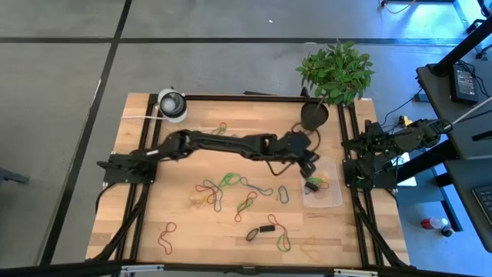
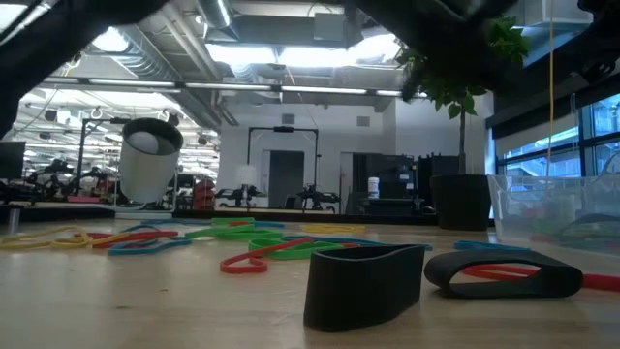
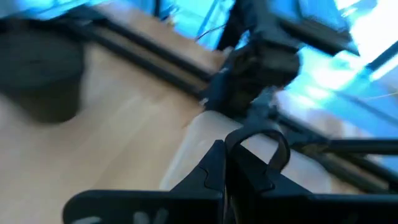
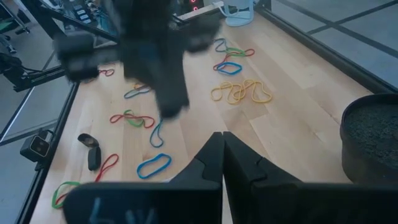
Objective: Pick and place rubber bands into bin
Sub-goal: Put the black rubber band into the transparent bin
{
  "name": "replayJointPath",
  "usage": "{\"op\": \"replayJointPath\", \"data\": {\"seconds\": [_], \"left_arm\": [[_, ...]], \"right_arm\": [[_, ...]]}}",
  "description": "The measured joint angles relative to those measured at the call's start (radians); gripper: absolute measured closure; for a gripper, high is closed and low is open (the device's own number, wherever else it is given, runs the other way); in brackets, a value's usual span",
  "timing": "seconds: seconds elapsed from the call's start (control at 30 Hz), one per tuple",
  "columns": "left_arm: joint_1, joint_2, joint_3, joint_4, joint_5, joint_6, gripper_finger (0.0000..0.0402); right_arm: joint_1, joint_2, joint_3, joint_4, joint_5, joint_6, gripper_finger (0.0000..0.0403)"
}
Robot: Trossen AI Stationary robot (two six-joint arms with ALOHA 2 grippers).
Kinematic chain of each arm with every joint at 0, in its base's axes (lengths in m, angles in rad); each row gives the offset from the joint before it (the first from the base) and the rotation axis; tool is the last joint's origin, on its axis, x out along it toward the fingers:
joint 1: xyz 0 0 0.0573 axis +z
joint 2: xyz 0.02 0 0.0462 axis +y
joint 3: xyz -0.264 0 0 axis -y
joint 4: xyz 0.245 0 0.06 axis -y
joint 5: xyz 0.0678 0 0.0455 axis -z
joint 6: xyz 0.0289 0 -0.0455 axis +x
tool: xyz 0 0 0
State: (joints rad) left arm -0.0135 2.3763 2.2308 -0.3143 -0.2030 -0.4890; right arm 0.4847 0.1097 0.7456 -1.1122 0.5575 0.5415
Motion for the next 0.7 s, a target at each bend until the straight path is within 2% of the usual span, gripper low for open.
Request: {"op": "replayJointPath", "data": {"seconds": [0.13, 0.3, 0.5, 0.7], "left_arm": [[0.0, 0.089, 0.014, 0.176, 0.06, 0.032, 0.0399], [-0.004, 0.163, 0.014, 0.209, 0.077, 0.037, 0.039], [-0.006, 0.215, 0.014, 0.209, 0.135, -0.017, 0.0322], [-0.003, 0.204, 0.014, 0.198, 0.147, -0.021, 0.0253]], "right_arm": [[0.0, 0.0, 0.0, 0.0, 0.0, 0.0, 0.0397], [0.0, 0.0, 0.0, -0.001, -0.001, 0.0, 0.0397], [0.0, 0.0, 0.0, -0.022, -0.002, 0.002, 0.0397], [0.0, 0.0, 0.0, -0.024, -0.005, 0.003, 0.0397]]}}
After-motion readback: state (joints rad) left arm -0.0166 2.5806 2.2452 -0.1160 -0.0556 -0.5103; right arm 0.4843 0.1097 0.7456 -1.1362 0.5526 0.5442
